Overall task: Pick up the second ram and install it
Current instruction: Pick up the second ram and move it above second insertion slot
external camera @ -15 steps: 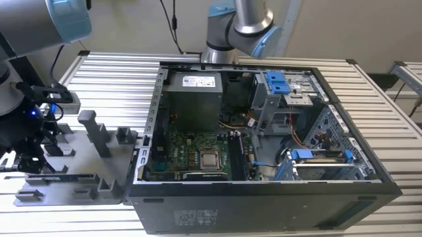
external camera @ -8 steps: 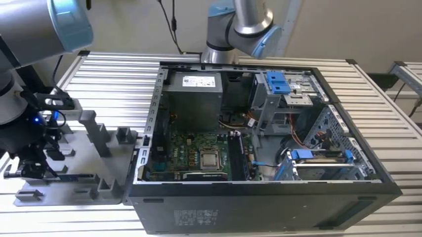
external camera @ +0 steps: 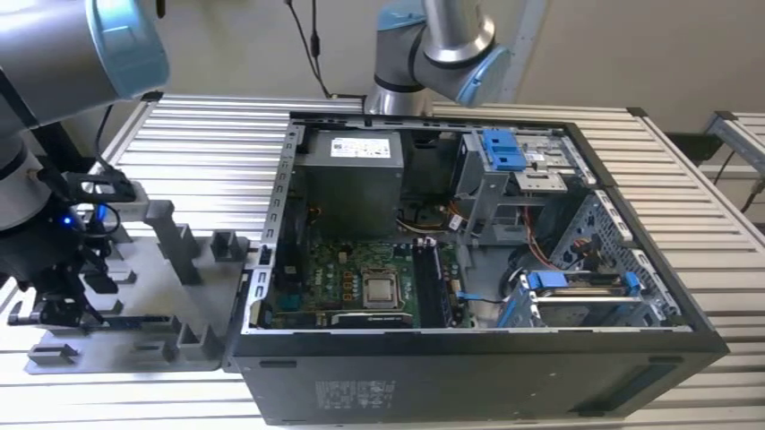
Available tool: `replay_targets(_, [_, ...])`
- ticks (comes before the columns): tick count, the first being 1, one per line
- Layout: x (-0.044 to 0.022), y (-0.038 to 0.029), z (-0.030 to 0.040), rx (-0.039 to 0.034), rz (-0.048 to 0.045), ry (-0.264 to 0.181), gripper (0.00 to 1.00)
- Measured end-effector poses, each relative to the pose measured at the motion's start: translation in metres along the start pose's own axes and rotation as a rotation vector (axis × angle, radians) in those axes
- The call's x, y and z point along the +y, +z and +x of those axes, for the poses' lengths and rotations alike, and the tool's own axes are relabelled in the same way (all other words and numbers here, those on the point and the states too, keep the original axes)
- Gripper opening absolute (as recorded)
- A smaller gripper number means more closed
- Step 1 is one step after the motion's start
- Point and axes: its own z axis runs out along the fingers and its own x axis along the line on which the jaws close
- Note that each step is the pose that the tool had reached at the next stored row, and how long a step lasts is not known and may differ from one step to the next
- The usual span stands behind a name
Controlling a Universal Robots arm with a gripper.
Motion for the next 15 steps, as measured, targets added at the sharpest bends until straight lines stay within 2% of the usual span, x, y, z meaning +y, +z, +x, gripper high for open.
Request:
replay_targets(1, [0.0, 0.0007, 0.0, 0.0011, 0.0001, 0.0, 0.48])
replay_targets(6, [-0.0001, 0.0056, 0.0003, 0.02, -0.001, 0.0, 0.48])
replay_targets(9, [0.0, 0.0093, 0.0004, 0.0267, 0.0, 0.0, 0.48])
replay_targets(13, [0.0009, 0.0134, 0.0005, 0.03, 0.0096, 0.0, 0.48])
replay_targets(15, [0.0016, 0.0153, 0.0005, 0.0302, 0.0186, 0.0, 0.48])
